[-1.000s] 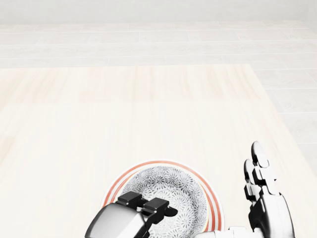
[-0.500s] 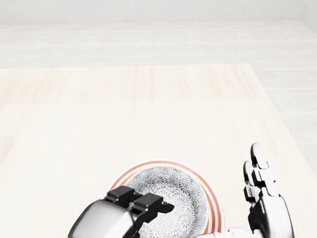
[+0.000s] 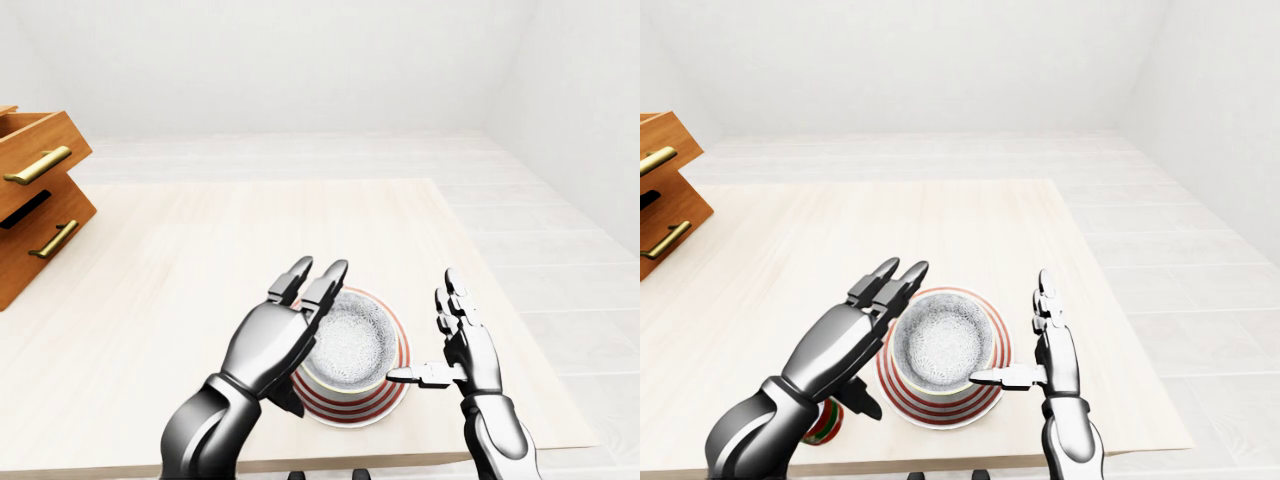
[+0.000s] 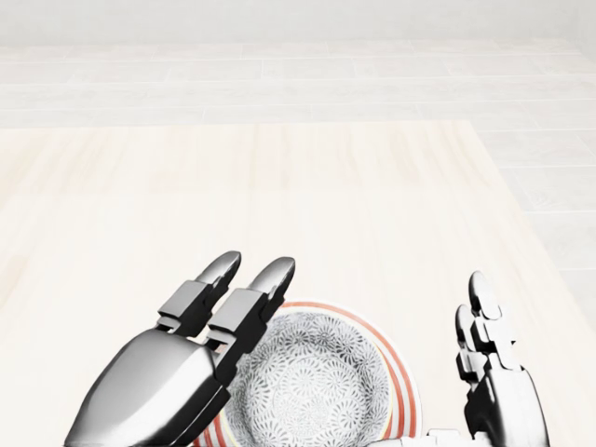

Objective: Put the bowl on the plate.

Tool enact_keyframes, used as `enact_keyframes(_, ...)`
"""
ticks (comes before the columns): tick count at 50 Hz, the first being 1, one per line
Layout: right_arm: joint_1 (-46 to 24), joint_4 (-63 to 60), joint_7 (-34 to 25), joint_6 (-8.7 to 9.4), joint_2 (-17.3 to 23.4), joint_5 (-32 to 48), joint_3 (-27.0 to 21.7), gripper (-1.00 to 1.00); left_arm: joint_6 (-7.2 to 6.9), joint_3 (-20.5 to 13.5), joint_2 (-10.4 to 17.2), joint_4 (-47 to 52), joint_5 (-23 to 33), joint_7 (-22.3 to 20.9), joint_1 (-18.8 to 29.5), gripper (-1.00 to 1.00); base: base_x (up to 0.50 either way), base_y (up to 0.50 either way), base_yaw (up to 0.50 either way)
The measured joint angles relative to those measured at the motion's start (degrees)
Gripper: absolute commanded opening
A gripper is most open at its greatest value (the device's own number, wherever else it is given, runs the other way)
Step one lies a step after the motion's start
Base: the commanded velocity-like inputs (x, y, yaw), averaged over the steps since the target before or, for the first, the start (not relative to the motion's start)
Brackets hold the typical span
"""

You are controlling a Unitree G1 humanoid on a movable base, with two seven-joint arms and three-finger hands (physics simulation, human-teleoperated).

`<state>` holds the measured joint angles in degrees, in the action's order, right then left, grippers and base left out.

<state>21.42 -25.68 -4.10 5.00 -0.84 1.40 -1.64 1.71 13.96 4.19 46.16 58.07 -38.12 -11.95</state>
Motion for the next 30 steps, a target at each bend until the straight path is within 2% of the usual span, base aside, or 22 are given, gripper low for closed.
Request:
enact_keyframes(7,0.0,-0.02,0.05,0.0,0.03,-0.03,0.0,1.0,-1.84,-3.31,-0.73,0.56,-1.8,-1.88,3.07,1.0,0.0,0.0,0.0)
enact_keyframes(15,-0.01,-0.39,0.07,0.0,0.08,0.02,0.05,1.0,-4.79,-6.59,-1.72,0.54,-4.5,-1.88,5.8,1.0,0.0,0.0,0.0)
enact_keyframes(19,0.0,-0.82,0.04,0.0,0.13,0.04,0.03,1.0,-6.71,-8.48,-1.91,0.52,-5.95,-1.88,7.43,1.0,0.0,0.0,0.0)
enact_keyframes(30,-0.06,-1.92,-0.14,0.0,0.17,0.18,-0.08,1.0,-6.71,-13.35,-1.78,0.91,-10.31,-1.88,12.43,1.0,0.0,0.0,0.0)
